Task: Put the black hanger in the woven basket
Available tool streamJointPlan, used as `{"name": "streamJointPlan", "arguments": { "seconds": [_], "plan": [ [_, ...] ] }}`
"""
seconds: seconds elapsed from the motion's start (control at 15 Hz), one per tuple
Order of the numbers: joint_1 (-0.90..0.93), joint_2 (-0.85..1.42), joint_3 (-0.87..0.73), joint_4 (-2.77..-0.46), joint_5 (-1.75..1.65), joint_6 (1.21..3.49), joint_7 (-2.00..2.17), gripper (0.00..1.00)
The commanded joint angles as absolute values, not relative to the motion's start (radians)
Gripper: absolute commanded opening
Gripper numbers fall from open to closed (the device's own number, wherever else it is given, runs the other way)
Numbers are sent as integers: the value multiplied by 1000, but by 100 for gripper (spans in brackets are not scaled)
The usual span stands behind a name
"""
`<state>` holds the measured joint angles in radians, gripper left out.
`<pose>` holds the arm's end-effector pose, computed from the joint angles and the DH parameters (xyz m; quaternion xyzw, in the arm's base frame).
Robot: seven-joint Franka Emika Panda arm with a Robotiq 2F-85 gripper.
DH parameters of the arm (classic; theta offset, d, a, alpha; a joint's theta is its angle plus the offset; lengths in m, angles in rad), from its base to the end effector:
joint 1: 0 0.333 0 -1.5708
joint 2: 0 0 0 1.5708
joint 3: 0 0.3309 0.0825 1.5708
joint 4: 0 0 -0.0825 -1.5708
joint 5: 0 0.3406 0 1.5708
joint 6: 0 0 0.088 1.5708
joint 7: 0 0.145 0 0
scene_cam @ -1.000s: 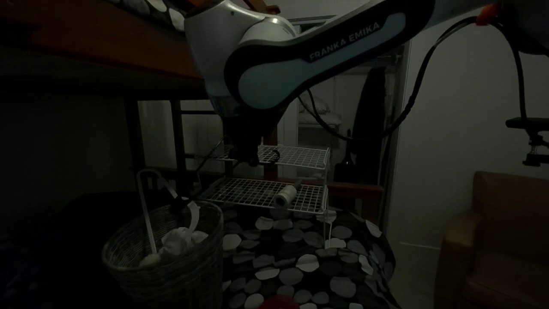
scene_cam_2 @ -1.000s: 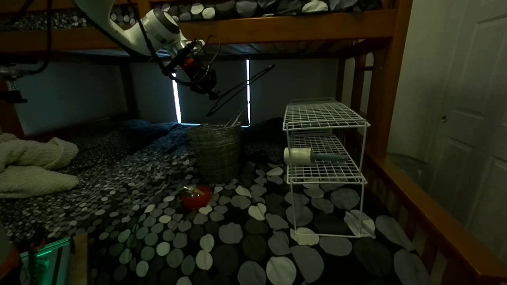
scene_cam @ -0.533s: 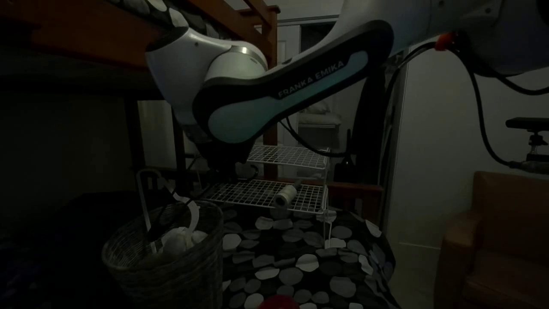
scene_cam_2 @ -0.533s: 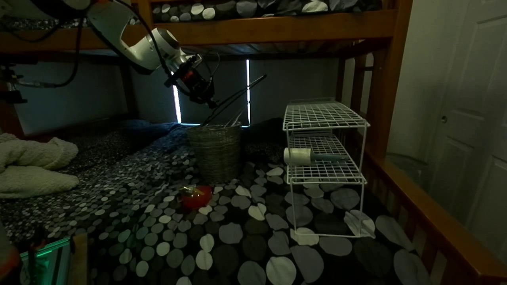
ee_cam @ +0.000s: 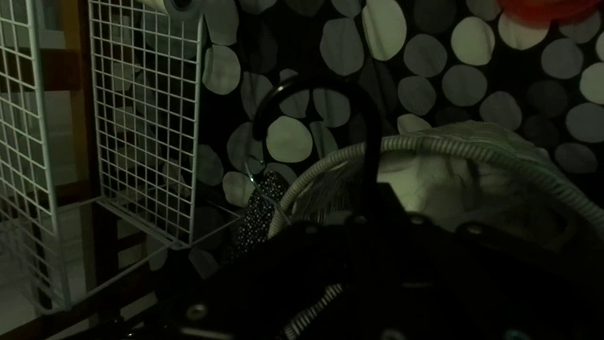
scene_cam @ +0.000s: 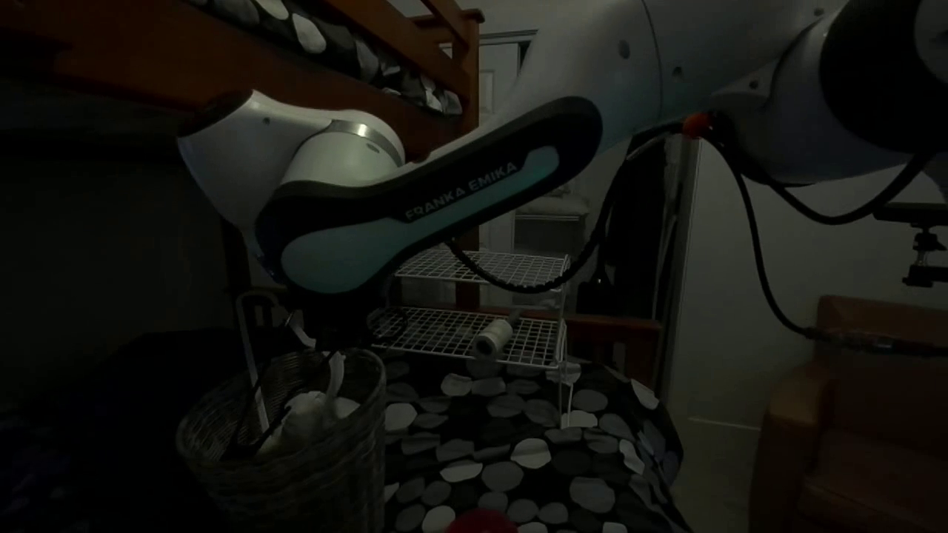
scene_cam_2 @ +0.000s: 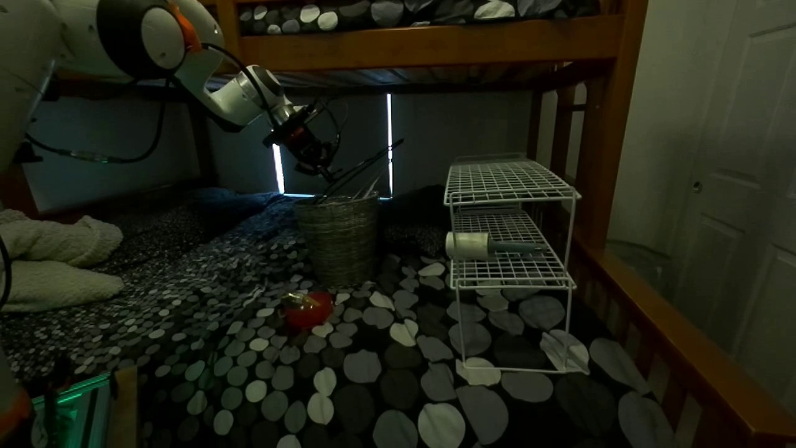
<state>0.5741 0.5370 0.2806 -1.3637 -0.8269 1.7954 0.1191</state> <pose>0.5358 0.4193 0.4245 0.8461 0.4240 0.1159 0.3016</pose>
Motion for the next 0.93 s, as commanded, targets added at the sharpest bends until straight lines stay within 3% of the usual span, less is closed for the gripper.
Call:
{"name": "streamJointPlan", "arguments": {
  "seconds": [0.0,0.27,0.6,0.87],
  "plan": [
    [620,606,247,-1256,-830,1696,35,34],
    [622,589,224,-1234,-814,1640,15,61],
    [540,454,214,-1375,-722,1473,143,100],
    [469,367,197,-1498,-596,1376,218,100]
  ]
}}
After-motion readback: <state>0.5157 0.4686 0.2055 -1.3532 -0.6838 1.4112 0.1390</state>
